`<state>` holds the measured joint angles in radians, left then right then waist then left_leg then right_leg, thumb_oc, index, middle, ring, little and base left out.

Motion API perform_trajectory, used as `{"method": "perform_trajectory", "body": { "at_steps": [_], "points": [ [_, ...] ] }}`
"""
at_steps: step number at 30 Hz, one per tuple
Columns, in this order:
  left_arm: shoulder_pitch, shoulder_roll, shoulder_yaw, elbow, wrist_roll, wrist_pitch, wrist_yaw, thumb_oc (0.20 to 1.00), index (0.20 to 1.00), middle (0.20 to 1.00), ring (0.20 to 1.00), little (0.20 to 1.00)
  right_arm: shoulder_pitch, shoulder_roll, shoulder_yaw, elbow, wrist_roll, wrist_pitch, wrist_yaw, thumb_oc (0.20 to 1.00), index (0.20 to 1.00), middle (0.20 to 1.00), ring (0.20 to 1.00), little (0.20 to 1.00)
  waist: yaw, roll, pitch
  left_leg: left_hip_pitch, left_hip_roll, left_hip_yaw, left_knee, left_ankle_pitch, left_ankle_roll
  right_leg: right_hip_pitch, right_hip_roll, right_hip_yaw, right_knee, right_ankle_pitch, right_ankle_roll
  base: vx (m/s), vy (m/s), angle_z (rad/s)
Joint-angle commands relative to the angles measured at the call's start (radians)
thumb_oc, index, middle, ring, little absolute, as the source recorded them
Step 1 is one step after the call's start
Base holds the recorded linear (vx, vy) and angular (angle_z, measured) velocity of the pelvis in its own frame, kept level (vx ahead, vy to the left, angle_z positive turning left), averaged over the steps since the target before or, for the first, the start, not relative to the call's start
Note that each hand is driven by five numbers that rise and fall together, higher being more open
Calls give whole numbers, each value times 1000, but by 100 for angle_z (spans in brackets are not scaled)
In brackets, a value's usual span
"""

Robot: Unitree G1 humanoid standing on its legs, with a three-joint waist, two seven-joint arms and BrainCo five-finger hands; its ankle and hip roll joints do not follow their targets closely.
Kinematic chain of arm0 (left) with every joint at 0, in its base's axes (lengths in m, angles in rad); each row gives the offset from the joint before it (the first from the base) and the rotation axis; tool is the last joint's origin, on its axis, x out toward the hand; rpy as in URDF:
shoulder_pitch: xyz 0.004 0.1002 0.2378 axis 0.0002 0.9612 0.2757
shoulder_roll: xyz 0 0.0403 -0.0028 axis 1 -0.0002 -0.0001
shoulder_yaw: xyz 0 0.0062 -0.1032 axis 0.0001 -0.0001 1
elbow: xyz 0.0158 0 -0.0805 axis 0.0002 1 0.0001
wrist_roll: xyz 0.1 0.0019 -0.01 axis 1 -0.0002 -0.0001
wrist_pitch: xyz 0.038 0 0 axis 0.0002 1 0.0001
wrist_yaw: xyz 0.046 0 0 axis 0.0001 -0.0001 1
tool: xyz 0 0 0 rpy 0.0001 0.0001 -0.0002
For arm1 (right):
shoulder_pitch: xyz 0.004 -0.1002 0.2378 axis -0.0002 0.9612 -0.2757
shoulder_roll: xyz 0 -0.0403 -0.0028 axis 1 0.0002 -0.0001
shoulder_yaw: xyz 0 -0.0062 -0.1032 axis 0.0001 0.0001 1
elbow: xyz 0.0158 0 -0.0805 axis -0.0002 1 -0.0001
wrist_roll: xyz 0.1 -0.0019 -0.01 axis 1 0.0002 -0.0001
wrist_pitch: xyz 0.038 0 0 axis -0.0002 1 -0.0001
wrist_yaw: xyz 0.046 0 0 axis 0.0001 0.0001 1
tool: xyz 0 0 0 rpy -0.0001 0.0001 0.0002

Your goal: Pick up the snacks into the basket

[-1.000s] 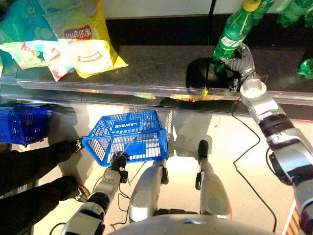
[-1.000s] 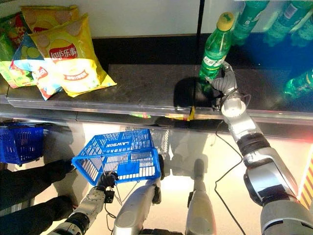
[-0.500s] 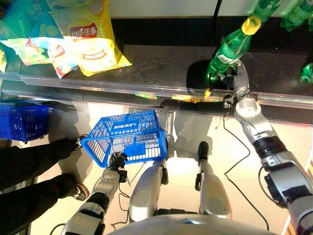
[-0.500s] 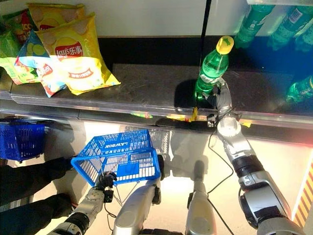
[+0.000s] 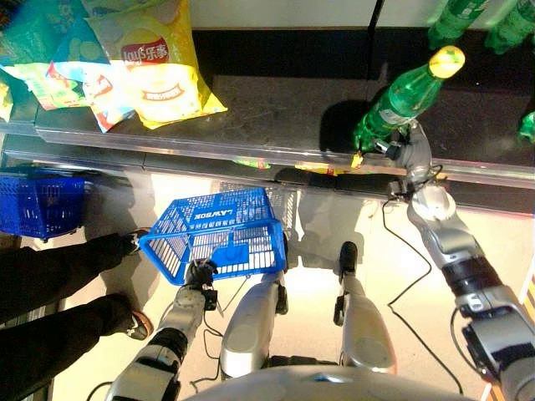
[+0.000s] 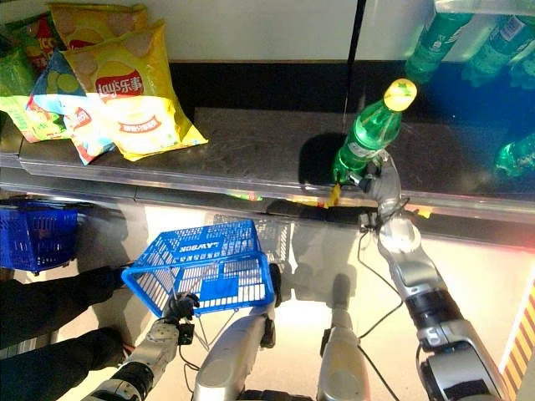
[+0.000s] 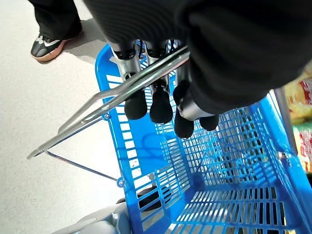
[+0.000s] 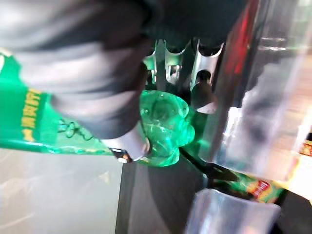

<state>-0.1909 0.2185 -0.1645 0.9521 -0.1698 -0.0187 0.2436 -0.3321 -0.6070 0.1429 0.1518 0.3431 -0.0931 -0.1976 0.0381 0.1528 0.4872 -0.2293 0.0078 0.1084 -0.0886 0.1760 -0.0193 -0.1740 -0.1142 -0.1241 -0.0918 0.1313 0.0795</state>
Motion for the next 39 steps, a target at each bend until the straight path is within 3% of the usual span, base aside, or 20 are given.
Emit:
{"method": "perform_trajectory", "body": {
  "at_steps": [1, 9, 16, 20, 21, 27, 28, 29, 31, 33, 34, 36, 39],
  "points": [
    [51, 68, -7, 63, 46, 27, 42, 200, 200, 200, 200, 200, 12, -24, -79, -144, 30, -76, 6, 200, 200, 200, 200, 200, -20, -61, -44, -19, -5, 11, 1, -22, -86, -75, -90, 38, 18, 49, 102, 0, 0, 0],
    [40, 86, 32, 74, 45, 30, 34, 200, 200, 200, 200, 200, 133, -106, -244, -379, 166, -108, 96, 200, 200, 200, 200, 200, -51, -95, -65, -15, 3, 19, 1, -30, -88, -81, -81, 50, 18, 47, 104, 23, -12, -1],
    [35, 95, 45, 85, 46, 30, 25, 200, 200, 200, 200, 200, 150, -152, -320, -392, 208, -122, 86, 200, 200, 200, 200, 200, -65, -104, -76, -7, 9, 30, 1, -37, -89, -85, -75, 64, 19, 44, 103, 20, -9, -8],
    [46, 107, 60, 78, 31, 25, 15, 200, 200, 200, 200, 200, 220, -206, -363, -449, 250, -104, 151, 200, 200, 200, 200, 200, -74, -110, -80, -6, 12, 35, 1, -37, -92, -88, -73, 69, 21, 43, 101, 8, -6, -5],
    [59, 109, 78, 84, 27, 20, -1, 200, 200, 200, 200, 200, 312, -236, -368, -523, 248, -82, 246, 200, 200, 200, 200, 200, -82, -115, -79, -3, 14, 35, 1, -37, -92, -87, -68, 71, 27, 38, 98, 0, 0, 0],
    [51, 109, 104, 98, 27, 13, -2, 200, 200, 200, 200, 200, 433, -239, -326, -577, 250, -53, 355, 200, 200, 200, 200, 200, -90, -122, -76, 0, 20, 35, 1, -36, -94, -88, -62, 75, 35, 32, 94, -2, -27, -5],
    [-174, -39, -75, 158, 105, 66, 84, 200, 200, 200, 200, 200, 340, -252, -108, -473, 169, -41, 355, 200, 200, 200, 200, 200, -120, -154, -69, 7, 30, 46, 1, -38, -96, -91, -53, 80, 43, 28, 92, -14, -68, 0],
    [-122, 29, 12, 174, 100, 61, 140, 200, 200, 200, 200, 200, 416, -234, -123, -472, 130, -54, 336, 200, 200, 200, 200, 200, -114, -153, -70, 6, 31, 47, 1, -39, -97, -92, -53, 81, 42, 27, 93, -25, -81, -10],
    [-84, 2, 39, 122, 34, 27, 132, 200, 200, 200, 200, 200, 505, -229, -130, -438, -55, -45, 284, 200, 200, 200, 200, 200, -112, -159, -67, 5, 32, 41, 1, -38, -95, -91, -52, 78, 45, 25, 93, -12, -43, -32],
    [-69, -20, 25, 68, 2, 11, 140, 200, 200, 200, 200, 200, 509, -211, -106, -360, -219, -19, 211, 200, 200, 200, 200, 200, -108, -156, -64, -3, 31, 35, 1, -31, -94, -93, -52, 71, 45, 25, 92, -19, -36, 0],
    [-67, -19, 25, 66, 2, 11, 141, 200, 200, 200, 200, 200, 505, -209, -100, -356, -222, -21, 208, 200, 200, 200, 200, 200, -109, -157, -64, -2, 31, 34, 1, -32, -95, -93, -52, 70, 45, 25, 92, -23, -39, 8],
    [-52, -22, -14, -55, -82, -26, 139, 200, 200, 200, 200, 200, 433, -136, 6, -157, -358, 28, 123, 200, 200, 200, 200, 200, -96, -148, -50, -6, 30, 23, 1, -25, -92, -90, -54, 57, 51, 22, 90, -25, -35, 4],
    [-54, -2, -27, -149, -126, -51, 146, 200, 200, 200, 200, 200, 348, -76, 85, -11, -424, 70, 84, 200, 200, 200, 200, 200, -81, -143, -35, -12, 28, 11, 1, -19, -92, -92, -54, 49, 58, 22, 88, -40, -39, 11]
  ]
}}
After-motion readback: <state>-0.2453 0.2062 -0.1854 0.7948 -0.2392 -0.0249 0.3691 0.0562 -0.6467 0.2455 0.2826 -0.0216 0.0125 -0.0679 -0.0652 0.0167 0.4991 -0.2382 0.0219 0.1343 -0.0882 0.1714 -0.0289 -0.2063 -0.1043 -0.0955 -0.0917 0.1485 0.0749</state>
